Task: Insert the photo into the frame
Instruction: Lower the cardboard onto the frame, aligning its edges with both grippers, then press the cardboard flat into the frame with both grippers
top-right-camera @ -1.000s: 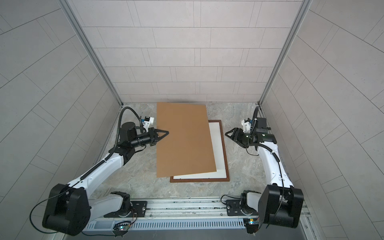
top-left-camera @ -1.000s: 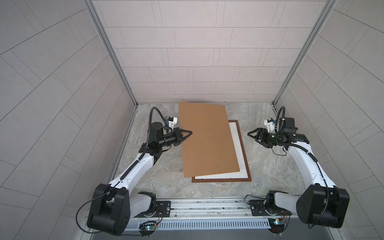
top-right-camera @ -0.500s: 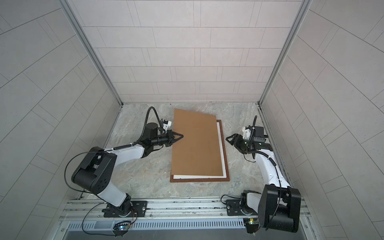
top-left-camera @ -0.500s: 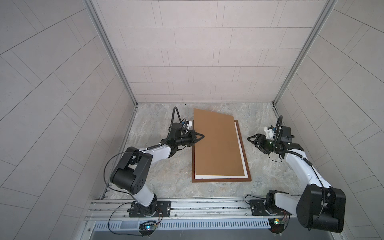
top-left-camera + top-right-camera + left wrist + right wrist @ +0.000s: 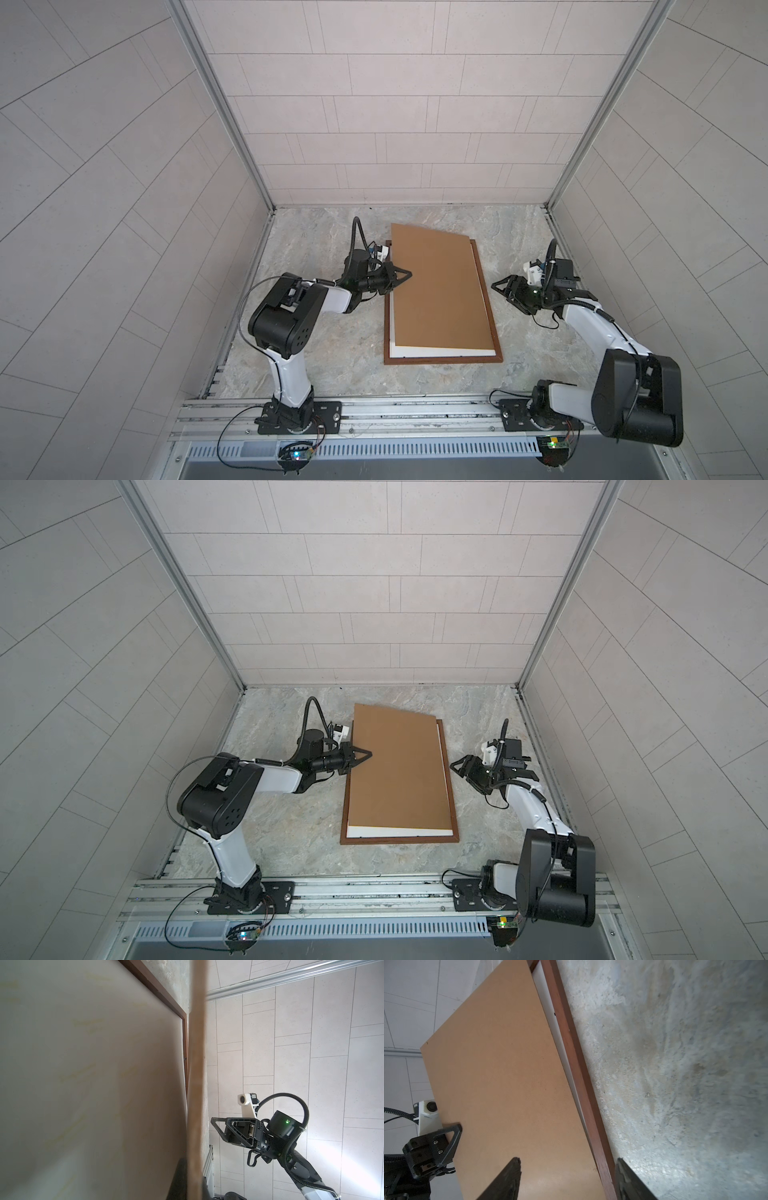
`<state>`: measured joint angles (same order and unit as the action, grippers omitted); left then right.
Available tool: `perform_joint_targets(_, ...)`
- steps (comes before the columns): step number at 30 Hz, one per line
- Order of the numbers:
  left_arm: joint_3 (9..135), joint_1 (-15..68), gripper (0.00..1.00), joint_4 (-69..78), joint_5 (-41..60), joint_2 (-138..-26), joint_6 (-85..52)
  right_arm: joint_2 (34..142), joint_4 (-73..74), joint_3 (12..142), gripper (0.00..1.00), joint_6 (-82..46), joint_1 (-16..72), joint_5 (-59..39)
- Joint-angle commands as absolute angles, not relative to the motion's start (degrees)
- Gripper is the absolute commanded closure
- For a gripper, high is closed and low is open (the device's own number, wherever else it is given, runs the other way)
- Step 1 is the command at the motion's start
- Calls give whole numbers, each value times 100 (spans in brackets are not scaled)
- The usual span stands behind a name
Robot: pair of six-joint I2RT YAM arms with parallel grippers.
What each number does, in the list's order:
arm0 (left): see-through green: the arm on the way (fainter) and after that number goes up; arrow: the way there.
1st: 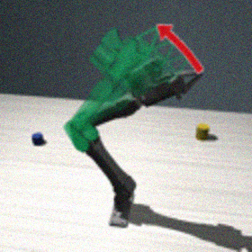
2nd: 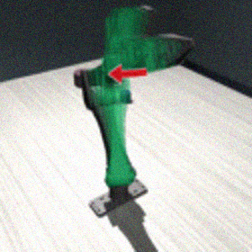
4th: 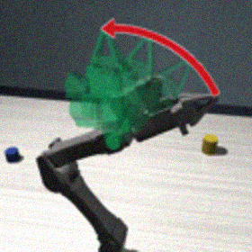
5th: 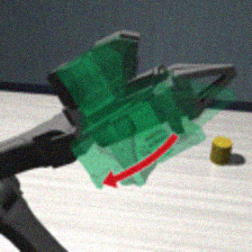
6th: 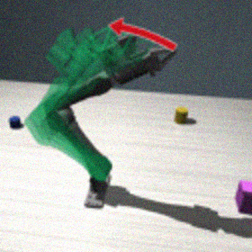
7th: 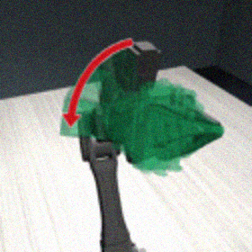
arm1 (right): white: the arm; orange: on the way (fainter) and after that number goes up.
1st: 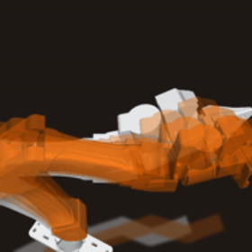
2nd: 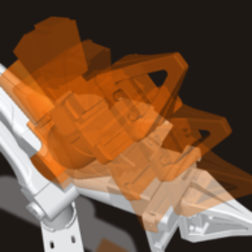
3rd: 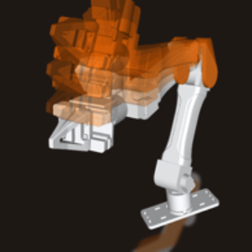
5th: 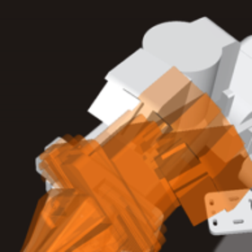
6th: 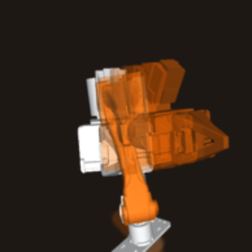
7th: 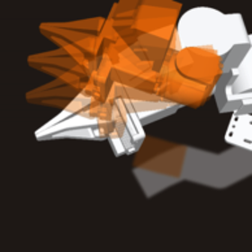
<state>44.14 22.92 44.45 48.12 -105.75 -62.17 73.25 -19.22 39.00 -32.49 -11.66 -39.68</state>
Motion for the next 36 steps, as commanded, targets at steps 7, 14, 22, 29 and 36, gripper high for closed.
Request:
perform_joint_targets(7, 4544, 2337, 100, 4889, 4935, -10873, -5846, 7915, -1944, 3984, 35, -2782, -1134, -4245)
perform_joint_targets(14, 4552, 2338, 99, 4503, 4905, -11076, -5511, 7991, -1942, 3981, 34, -2683, -1081, -4192)
perform_joint_targets(22, 4698, 2338, 89, 3740, 4824, -11171, -5007, 8275, -1813, 3933, 34, -2678, -816, -4116)
perform_joint_targets(29, 4877, 2338, 79, 2493, 4506, -11006, -4289, 8437, -1608, 3858, 34, -2761, -736, -4155)
perform_joint_targets(36, 5317, 2338, 99, 1248, 4612, -11070, -3621, 8460, -1505, 3833, 35, -2806, -738, -4176)
